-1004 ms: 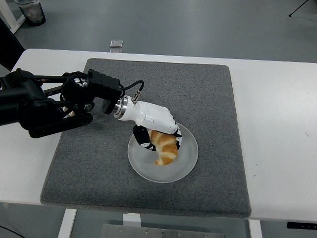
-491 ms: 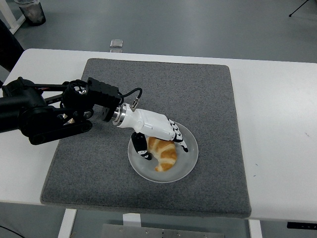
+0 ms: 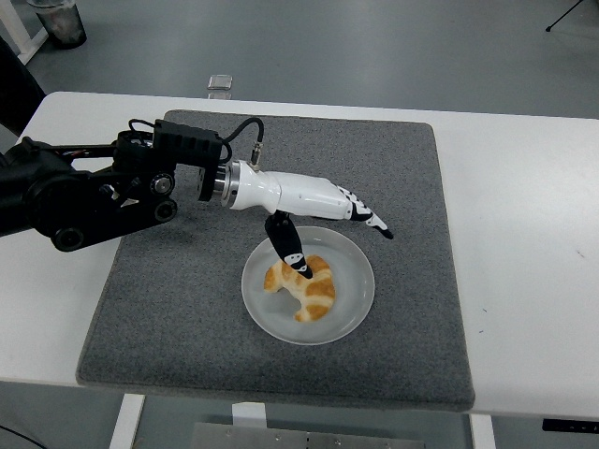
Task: Place the bread on the plate
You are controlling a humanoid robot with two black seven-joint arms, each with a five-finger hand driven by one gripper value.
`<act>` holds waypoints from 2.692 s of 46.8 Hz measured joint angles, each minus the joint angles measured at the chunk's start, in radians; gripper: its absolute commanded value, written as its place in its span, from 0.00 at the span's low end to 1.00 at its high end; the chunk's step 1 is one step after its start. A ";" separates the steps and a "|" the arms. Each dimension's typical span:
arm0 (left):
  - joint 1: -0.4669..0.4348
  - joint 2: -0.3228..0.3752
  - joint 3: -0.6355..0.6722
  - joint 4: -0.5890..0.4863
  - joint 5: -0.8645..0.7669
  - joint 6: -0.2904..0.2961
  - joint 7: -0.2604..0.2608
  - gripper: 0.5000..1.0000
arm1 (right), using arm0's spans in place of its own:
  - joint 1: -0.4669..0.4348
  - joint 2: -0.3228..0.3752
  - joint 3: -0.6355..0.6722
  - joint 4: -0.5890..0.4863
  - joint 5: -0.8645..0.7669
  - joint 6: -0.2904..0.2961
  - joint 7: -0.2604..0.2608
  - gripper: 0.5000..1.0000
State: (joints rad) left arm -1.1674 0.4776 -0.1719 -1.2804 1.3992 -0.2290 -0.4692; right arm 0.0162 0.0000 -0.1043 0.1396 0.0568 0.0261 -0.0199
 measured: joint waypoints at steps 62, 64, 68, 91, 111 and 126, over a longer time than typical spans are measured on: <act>0.135 0.033 -0.203 0.538 -1.284 -0.007 0.026 1.00 | 0.000 0.000 0.000 0.000 0.000 0.000 0.000 0.90; 0.141 0.029 -0.203 0.546 -1.301 -0.001 0.032 1.00 | -0.001 0.000 0.000 0.000 0.000 0.000 0.000 0.90; 0.156 0.018 -0.203 0.569 -1.376 0.002 0.044 0.99 | 0.000 0.000 0.002 0.000 0.000 0.001 0.000 0.90; 0.177 -0.112 -0.208 0.817 -1.699 -0.012 0.083 1.00 | -0.001 0.000 -0.004 0.002 0.001 0.004 0.000 0.90; 0.181 -0.251 -0.349 0.930 -1.698 -0.003 0.081 1.00 | -0.002 0.000 -0.004 0.000 0.003 0.001 0.000 0.90; 0.181 -0.322 -0.463 0.940 -1.696 0.060 0.070 1.00 | -0.002 0.000 -0.004 0.000 0.002 0.008 0.000 0.90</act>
State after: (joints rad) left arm -0.9863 0.1558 -0.6349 -0.3405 -0.2970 -0.1688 -0.3992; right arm 0.0138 0.0000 -0.1087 0.1396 0.0587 0.0339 -0.0199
